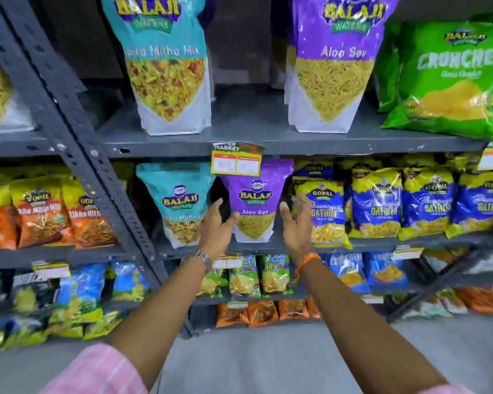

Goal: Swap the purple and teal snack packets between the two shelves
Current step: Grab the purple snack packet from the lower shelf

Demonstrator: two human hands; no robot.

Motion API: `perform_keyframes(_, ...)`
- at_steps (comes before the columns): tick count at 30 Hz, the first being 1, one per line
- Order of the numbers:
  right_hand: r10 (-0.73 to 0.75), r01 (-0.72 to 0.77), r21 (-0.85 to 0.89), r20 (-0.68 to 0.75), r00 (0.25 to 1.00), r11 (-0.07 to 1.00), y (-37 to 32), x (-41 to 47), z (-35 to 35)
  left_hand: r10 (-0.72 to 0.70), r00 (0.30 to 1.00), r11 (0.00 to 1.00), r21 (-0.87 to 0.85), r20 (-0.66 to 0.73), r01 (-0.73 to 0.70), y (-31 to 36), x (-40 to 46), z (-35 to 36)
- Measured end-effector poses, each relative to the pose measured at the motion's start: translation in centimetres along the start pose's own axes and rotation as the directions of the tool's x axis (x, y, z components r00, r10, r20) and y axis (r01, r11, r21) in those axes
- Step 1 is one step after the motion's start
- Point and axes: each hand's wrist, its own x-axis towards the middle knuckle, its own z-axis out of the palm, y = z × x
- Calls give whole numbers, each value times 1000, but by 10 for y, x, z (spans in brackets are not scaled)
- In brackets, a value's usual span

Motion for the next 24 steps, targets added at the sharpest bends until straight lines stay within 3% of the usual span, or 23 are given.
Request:
perform_keyframes(2, 88, -95, 39, 159, 983, 995, 5, 16, 4, -70, 997, 996, -43, 37, 72, 3, 18, 6)
perform_keyframes(6, 209, -241, 109, 246, 947, 965, 8, 47, 15, -138, 987, 986, -76, 85, 145, 10, 46, 10)
perform_keyframes(10, 165, -213, 103, 349, 923, 972, 9, 70, 23, -95, 984, 980, -161, 150, 119, 6, 69, 13)
perform_keyframes(13, 172, -225, 109, 362, 916, 968, 13, 73, 25, -78, 990, 984, -149, 117, 95, 0, 70, 16)
perform_keyframes(17, 151, -192, 103, 315, 937, 976, 19, 62, 24, 45, 999, 999, -20, 26, -44, -10, 58, 16)
perform_keyframes(24, 122, -178, 170, 297, 947, 969, 7, 21, -3, 158, 987, 987, -12, 21, -158, -12, 10, 11)
